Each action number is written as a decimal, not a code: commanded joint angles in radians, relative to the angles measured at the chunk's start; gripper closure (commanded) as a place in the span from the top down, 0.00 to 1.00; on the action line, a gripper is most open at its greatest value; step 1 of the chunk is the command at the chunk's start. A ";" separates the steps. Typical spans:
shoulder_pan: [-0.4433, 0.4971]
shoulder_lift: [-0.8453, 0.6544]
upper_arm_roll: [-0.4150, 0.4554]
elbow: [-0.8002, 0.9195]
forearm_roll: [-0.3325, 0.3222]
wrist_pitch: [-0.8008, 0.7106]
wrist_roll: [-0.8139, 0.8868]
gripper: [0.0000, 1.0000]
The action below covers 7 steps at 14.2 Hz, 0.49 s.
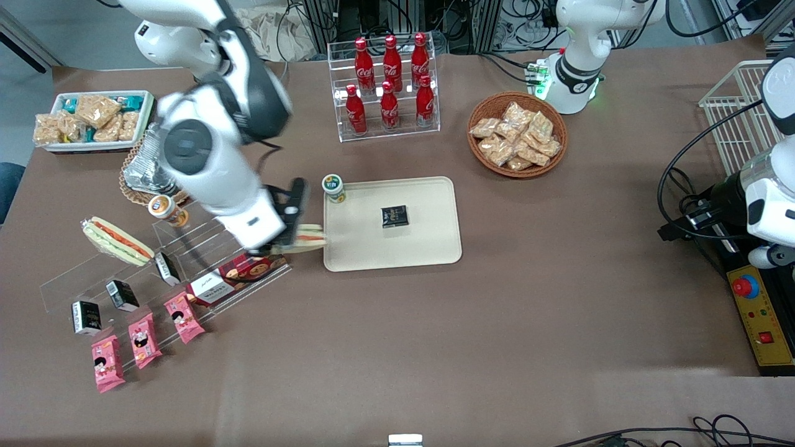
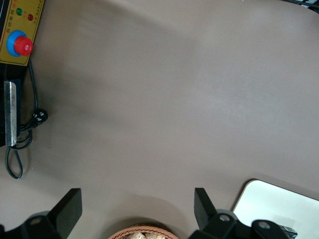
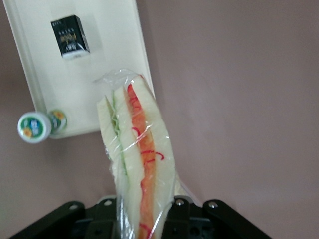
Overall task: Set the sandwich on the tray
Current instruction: 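Carry the sandwich with the right gripper over the cream tray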
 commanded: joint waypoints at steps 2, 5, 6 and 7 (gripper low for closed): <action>0.107 0.111 -0.013 -0.042 0.033 0.161 -0.005 0.00; 0.159 0.214 0.016 -0.044 0.082 0.308 -0.009 0.00; 0.158 0.243 0.042 -0.044 0.089 0.357 -0.014 0.00; 0.158 0.266 0.065 -0.044 0.091 0.398 -0.014 0.00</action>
